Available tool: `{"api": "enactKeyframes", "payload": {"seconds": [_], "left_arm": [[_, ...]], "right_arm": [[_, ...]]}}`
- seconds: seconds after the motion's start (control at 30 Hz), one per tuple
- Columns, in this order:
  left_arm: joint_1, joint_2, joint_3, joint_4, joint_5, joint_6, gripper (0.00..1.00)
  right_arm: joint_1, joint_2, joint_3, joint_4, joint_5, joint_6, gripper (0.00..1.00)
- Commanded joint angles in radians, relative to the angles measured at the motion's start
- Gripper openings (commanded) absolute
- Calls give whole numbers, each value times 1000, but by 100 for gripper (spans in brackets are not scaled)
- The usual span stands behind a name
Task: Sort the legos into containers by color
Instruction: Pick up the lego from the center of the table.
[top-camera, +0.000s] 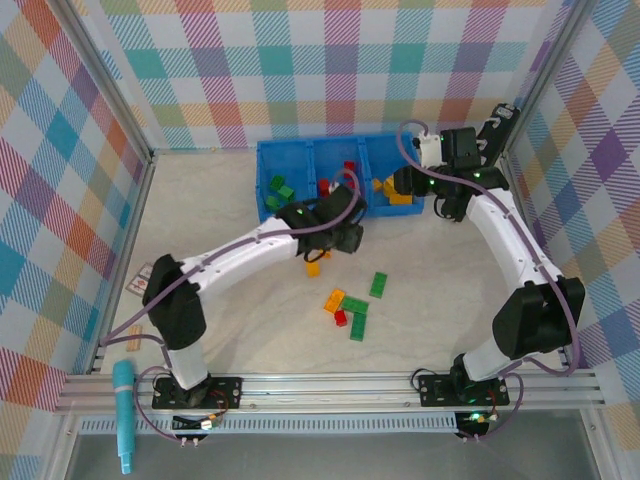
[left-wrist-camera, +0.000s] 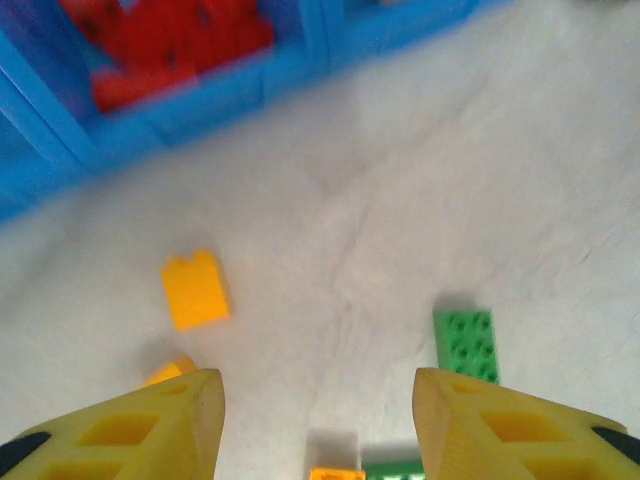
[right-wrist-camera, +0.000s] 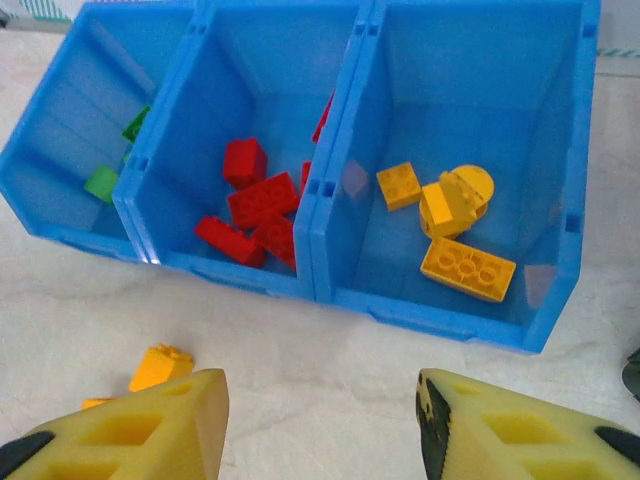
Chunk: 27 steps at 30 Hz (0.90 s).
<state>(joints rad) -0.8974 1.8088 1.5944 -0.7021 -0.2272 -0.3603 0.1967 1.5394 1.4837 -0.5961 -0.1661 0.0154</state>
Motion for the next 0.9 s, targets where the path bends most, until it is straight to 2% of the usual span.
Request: {"api": "enactKeyframes", "payload": {"seconds": [0.0,0.1,0.2,0.43,0.87], "left_arm": [[-43,48,-31,33,56,-144,52],[-88,121,1,30,58,-156,62],[-114,171,29,46,82,-157,65],[-140,258,59,53,124,-154,66],[-159,355,100,73,104,-124,66]], "right_arm": [[4,-7,29,19,-12,34,54],[4,2,45,11,-22,26,55],[5,5,55,9,-32,23,55],[4,10,54,7,-24,24,54],[4,17,35,-8,3,8,55]]}}
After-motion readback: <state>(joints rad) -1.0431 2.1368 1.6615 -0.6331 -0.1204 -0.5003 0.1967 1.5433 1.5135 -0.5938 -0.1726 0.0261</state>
